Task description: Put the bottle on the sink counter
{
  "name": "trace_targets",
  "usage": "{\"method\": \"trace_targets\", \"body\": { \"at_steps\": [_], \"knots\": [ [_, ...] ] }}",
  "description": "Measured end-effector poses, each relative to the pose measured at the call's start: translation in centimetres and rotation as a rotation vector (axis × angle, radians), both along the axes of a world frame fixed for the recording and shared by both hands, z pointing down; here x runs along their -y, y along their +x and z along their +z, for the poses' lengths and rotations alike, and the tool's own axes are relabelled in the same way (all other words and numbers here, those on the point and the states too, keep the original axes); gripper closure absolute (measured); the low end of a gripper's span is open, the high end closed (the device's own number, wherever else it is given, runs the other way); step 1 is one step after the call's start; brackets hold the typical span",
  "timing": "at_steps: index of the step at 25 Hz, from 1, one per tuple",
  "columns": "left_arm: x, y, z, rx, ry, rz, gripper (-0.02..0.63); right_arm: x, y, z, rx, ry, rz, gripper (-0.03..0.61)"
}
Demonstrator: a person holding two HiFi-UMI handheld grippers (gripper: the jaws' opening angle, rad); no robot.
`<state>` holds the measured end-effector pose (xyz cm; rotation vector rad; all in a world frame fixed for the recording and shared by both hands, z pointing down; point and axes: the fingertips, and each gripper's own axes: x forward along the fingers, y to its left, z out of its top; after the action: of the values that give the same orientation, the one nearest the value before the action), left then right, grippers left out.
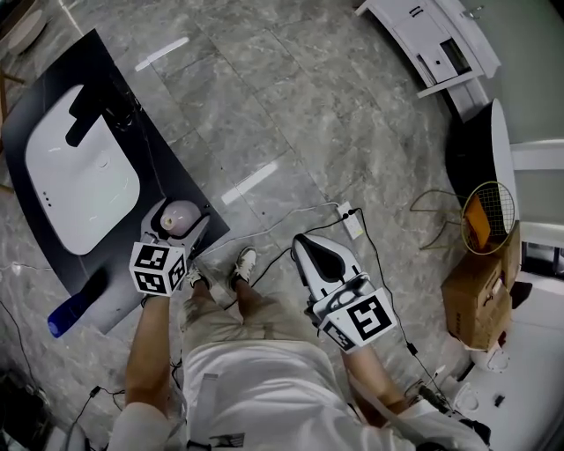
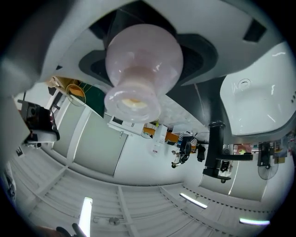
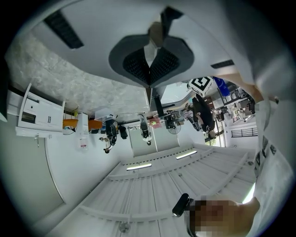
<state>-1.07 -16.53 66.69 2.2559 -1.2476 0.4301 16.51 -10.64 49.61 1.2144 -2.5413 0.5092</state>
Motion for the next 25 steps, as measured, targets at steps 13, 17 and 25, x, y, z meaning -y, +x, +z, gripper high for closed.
{"method": "trace_targets", "body": {
  "at_steps": [13,17,25],
  "knots": [
    [0.1,1.7,1.9,0.228,-0.008,0.116,0.202,0.0,-0.7,-0.4,0.014,0.003,0.000,0.568],
    [-0.3,1.9,2.8,0.302,-0.025,0.140,0.202,0.0,-1.3,-0.5,0.014,0.005,-0.001,0.568],
    [-0.5,1.9,3.2,0.310,-0.059,0.153,0.202,-0.3,-2.7,-1.6,0.027,0.031,-0.003,0.568]
  ]
}}
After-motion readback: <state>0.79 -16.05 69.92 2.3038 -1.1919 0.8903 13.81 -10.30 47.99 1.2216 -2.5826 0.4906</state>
